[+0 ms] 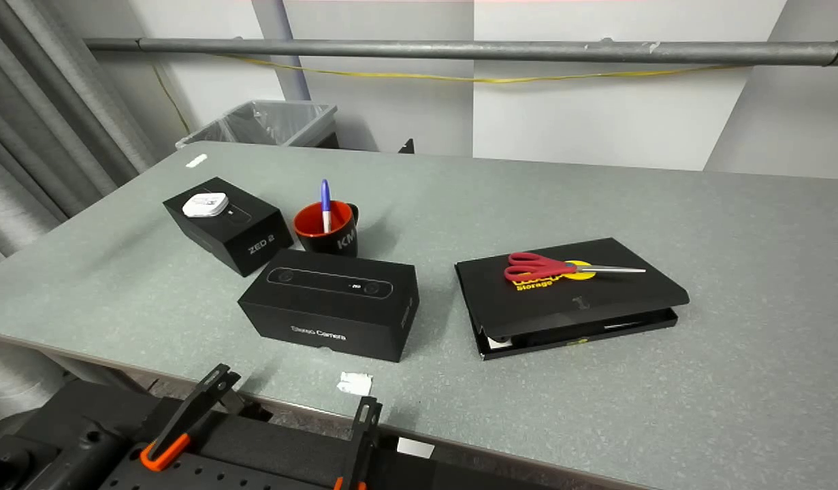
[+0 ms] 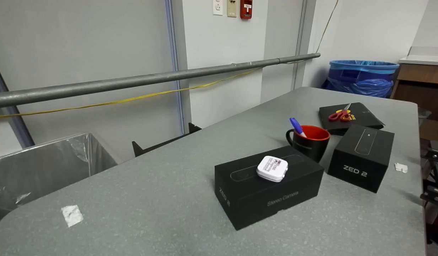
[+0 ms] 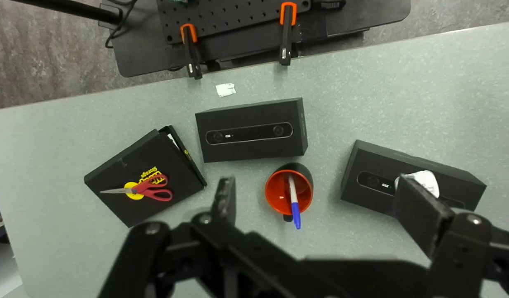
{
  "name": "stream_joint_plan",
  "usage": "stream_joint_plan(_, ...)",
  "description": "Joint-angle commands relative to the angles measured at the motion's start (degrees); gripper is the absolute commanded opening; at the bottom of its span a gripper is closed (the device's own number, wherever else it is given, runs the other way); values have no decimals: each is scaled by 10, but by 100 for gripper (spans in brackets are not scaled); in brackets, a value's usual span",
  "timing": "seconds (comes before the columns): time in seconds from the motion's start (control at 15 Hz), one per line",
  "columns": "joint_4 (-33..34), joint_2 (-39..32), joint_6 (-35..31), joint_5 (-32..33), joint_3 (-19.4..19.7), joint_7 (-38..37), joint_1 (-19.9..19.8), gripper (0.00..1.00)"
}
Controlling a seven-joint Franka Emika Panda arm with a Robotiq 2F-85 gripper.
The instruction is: Remove the blue sharpie from the mug and put it on the table
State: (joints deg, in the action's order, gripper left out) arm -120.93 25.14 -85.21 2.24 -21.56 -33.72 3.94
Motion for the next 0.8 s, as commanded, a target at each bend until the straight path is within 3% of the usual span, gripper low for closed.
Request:
stream_joint_plan(0.0, -54, -20, -94, 35, 25, 33, 8, 100)
stream_joint_plan(0.2, -99, -46, -188, 44, 51, 73, 6, 100)
stream_joint_plan(0.4, -120, -69, -242, 40, 75, 91, 2, 100)
stream_joint_plan(0.73, -118, -75, -239, 40, 86, 92, 5, 100)
